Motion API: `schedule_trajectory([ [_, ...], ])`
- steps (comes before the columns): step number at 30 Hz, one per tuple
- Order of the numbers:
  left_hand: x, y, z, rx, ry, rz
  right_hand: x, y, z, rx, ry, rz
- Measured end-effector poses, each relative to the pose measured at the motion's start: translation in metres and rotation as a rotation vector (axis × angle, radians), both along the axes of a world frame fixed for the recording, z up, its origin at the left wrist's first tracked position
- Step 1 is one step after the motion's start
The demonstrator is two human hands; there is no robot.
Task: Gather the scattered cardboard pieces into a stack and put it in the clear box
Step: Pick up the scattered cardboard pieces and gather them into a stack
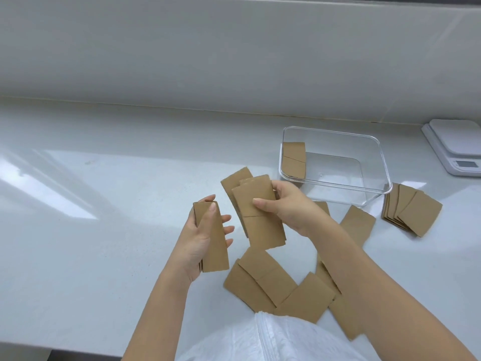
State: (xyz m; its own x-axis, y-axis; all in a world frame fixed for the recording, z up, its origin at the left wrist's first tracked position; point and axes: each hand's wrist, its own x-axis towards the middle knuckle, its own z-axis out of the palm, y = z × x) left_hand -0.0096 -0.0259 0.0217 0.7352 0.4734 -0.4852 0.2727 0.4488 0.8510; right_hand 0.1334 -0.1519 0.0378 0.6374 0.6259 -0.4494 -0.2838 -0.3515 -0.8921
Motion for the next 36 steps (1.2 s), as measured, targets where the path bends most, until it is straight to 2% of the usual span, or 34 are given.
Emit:
schedule_trajectory([
  [5, 0.005, -0.016, 0.007, 0.009, 0.023, -0.051, -0.026, 0.006, -0.012, 0.006, 0.148, 0.077],
  [12, -0.002, -0.020, 0.006, -0.113, -0.033, -0.078, -0.045, 0.003, -0.011, -0.177, -0.204, 0.285],
  [15, -0.005, -0.022, 0.005, -0.123, -0.027, -0.116, -0.043, -0.004, -0.009, -0.202, -0.220, 0.328],
  [17, -0.006, -0.022, 0.005, -0.160, -0.025, -0.113, -0.036, -0.009, -0.010, -0.181, -0.158, 0.249],
  [19, -0.008, -0.020, 0.003, -0.276, -0.041, -0.057, -0.017, -0.019, -0.022, -0.201, -0.163, -0.051],
  [21, -0.009, -0.018, 0.000, -0.375, -0.052, 0.011, 0.006, -0.036, -0.040, -0.409, -0.314, -0.342],
  [22, -0.011, -0.018, -0.001, -0.400, -0.058, 0.034, 0.015, -0.047, -0.047, -0.535, -0.372, -0.412],
  [24, -0.012, -0.017, -0.002, -0.419, -0.085, 0.049, 0.028, -0.062, -0.060, -0.745, -0.395, -0.424],
  [27, -0.009, -0.017, -0.003, -0.401, -0.146, 0.025, 0.033, -0.069, -0.072, -0.899, -0.384, -0.384],
  [32, -0.006, -0.014, -0.009, -0.392, -0.173, -0.044, 0.038, -0.064, -0.082, -1.003, -0.440, -0.367],
  [36, -0.004, -0.010, -0.014, -0.470, -0.136, 0.043, 0.043, -0.061, -0.081, -1.021, -0.443, -0.385],
])
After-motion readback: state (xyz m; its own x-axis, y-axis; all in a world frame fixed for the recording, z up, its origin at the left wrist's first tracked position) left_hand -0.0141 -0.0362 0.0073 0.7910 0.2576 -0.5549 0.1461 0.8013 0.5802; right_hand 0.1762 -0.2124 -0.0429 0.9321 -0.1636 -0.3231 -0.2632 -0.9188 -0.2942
